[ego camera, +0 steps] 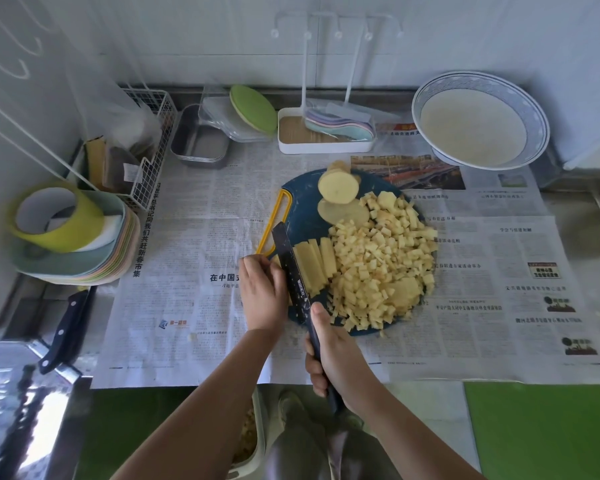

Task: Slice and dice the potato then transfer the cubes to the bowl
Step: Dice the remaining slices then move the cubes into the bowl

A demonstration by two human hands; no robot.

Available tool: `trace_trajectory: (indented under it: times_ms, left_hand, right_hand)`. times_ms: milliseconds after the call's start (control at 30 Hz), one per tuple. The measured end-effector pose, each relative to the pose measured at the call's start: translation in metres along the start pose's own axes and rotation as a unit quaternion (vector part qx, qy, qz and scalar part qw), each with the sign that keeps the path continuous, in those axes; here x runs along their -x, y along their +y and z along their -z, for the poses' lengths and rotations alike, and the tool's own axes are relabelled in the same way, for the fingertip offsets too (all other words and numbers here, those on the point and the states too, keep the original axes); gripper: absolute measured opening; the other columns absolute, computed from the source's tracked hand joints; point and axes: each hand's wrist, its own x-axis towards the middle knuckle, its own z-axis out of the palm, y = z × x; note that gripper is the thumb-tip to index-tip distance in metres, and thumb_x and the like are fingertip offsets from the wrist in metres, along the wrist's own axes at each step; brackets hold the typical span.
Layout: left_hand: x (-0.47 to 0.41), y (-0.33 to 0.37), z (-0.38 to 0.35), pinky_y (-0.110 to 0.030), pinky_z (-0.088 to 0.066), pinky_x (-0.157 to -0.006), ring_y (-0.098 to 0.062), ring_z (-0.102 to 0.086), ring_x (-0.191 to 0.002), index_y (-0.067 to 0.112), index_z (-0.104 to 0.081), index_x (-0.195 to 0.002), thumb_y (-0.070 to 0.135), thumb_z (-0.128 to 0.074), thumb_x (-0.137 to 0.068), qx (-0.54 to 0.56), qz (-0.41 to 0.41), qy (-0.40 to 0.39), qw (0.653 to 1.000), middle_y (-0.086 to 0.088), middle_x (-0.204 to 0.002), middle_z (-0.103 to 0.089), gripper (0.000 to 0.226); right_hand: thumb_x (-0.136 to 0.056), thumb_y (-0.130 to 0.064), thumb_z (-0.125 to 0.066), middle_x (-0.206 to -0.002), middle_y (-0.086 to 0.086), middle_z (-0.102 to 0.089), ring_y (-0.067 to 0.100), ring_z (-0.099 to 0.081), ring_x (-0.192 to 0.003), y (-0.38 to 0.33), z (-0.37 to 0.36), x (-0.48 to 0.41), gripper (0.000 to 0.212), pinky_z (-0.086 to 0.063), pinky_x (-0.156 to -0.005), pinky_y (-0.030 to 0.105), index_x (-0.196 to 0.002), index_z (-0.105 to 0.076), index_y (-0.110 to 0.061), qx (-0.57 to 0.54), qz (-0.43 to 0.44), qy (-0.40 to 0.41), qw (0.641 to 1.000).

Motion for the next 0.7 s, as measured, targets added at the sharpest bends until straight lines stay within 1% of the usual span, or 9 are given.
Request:
trace_trajectory:
  times_ms: [133,200,400,533,600,633,667,700]
  left_hand:
    - [-0.002,0.002,0.0,-0.03,-0.033,-0.067,-0.018,-0.038,-0.073,0.015,-0.038,-0.078,0.029,-0.032,-0.089,-0.021,-0.012,-0.005,1.0,-0.002,-0.078,-0.043,0.019]
    - [-0.002,0.003,0.0,-0.032,-0.033,-0.068,-0.02,-0.039,-0.073,0.014,-0.038,-0.077,0.029,-0.031,-0.09,-0.033,-0.018,-0.012,0.999,-0.002,-0.076,-0.043,0.021]
    - [-0.003,0.004,0.002,-0.026,-0.023,-0.066,-0.02,-0.036,-0.072,0.014,-0.036,-0.077,0.028,-0.029,-0.089,-0.034,-0.026,-0.024,0.999,-0.001,-0.075,-0.041,0.02]
    - [-0.004,0.003,0.001,-0.025,-0.021,-0.066,-0.02,-0.035,-0.073,0.014,-0.035,-0.077,0.027,-0.03,-0.089,-0.037,-0.028,-0.029,0.999,-0.001,-0.076,-0.04,0.019]
    - [-0.004,0.002,0.001,-0.024,-0.022,-0.066,-0.02,-0.035,-0.072,0.015,-0.034,-0.077,0.026,-0.03,-0.089,-0.035,-0.024,-0.03,0.999,0.0,-0.076,-0.04,0.017]
    - [-0.004,0.002,0.001,-0.024,-0.022,-0.066,-0.02,-0.035,-0.071,0.015,-0.034,-0.076,0.025,-0.031,-0.088,-0.033,-0.022,-0.03,0.999,0.0,-0.076,-0.04,0.016]
    - [-0.004,0.003,0.001,-0.023,-0.022,-0.066,-0.02,-0.035,-0.071,0.015,-0.034,-0.076,0.024,-0.031,-0.087,-0.031,-0.022,-0.03,0.999,0.001,-0.075,-0.04,0.015]
    - [-0.004,0.003,0.001,-0.022,-0.022,-0.066,-0.019,-0.035,-0.071,0.015,-0.034,-0.075,0.023,-0.031,-0.087,-0.029,-0.023,-0.03,0.999,0.001,-0.075,-0.039,0.014]
  right_hand:
    - [-0.091,-0.068,-0.032,-0.046,0.002,-0.034,0.019,-0.033,-0.036,-0.003,-0.003,0.002,0.062,-0.031,-0.041,0.028,-0.062,-0.041,-0.014,0.007,-0.006,0.006,1.0]
    - [-0.091,-0.069,-0.03,-0.045,0.001,-0.034,0.019,-0.033,-0.035,-0.005,-0.002,0.0,0.063,-0.03,-0.04,0.027,-0.062,-0.04,-0.014,0.026,-0.008,0.006,1.0]
    - [-0.091,-0.068,-0.023,-0.035,-0.008,-0.031,0.013,-0.033,-0.03,-0.01,-0.003,-0.004,0.064,-0.031,-0.039,0.024,-0.061,-0.037,-0.013,0.114,0.01,0.038,0.993]
    - [-0.092,-0.068,-0.023,-0.038,-0.003,-0.031,0.016,-0.033,-0.032,-0.014,-0.005,-0.011,0.065,-0.031,-0.037,0.023,-0.06,-0.035,-0.013,0.09,-0.009,0.026,0.996]
    - [-0.093,-0.066,-0.023,-0.043,-0.002,-0.038,0.015,-0.038,-0.037,-0.01,-0.009,-0.024,0.064,-0.036,-0.041,0.026,-0.061,-0.04,-0.014,0.106,-0.02,0.036,0.994]
    - [-0.095,-0.062,-0.027,-0.05,-0.001,-0.043,0.013,-0.041,-0.042,-0.01,-0.014,-0.026,0.06,-0.039,-0.045,0.028,-0.067,-0.047,-0.013,0.118,0.01,0.046,0.992]
    - [-0.097,-0.054,-0.038,-0.056,-0.001,-0.046,0.01,-0.043,-0.045,-0.003,-0.016,-0.03,0.049,-0.037,-0.047,0.022,-0.079,-0.056,-0.011,0.158,0.062,0.049,0.984]
    - [-0.09,-0.04,-0.062,-0.057,-0.001,-0.048,0.006,-0.043,-0.044,-0.002,-0.014,-0.038,0.035,-0.029,-0.043,0.015,-0.096,-0.058,-0.006,0.121,0.001,0.04,0.992]
